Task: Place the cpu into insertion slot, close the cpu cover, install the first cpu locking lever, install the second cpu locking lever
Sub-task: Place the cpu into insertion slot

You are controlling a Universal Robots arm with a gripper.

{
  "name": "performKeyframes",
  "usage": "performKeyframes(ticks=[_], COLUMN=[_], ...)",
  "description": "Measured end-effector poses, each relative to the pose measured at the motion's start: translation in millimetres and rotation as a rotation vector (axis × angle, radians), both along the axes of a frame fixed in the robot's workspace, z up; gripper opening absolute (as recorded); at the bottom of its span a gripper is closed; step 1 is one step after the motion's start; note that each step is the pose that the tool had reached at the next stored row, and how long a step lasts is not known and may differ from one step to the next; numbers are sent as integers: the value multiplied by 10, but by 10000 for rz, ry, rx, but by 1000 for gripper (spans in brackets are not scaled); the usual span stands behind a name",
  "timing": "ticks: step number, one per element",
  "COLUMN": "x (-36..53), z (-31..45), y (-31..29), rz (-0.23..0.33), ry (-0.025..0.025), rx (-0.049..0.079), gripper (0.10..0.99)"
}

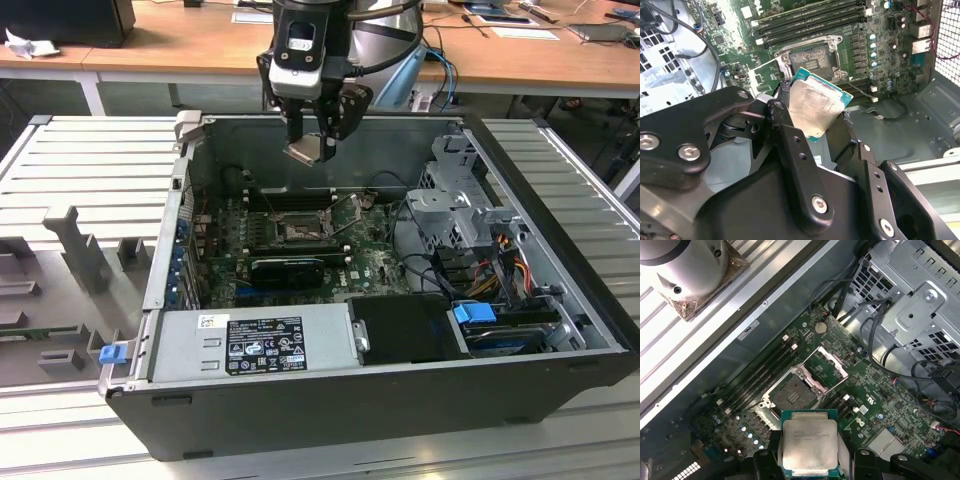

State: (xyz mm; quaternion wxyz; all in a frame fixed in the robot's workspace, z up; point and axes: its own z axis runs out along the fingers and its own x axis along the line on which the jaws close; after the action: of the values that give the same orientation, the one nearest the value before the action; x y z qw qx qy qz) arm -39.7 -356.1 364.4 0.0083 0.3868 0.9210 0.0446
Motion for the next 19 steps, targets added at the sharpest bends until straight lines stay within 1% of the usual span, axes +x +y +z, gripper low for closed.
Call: performKeyframes(ticks=[6,12,19], x=[0,0,0], z=[-1,-2,-5], y=[0,0,0], rz=[-341,-865,-1266], ry=[0,0,-1], rx=[0,1,0], gripper=[529,529,529])
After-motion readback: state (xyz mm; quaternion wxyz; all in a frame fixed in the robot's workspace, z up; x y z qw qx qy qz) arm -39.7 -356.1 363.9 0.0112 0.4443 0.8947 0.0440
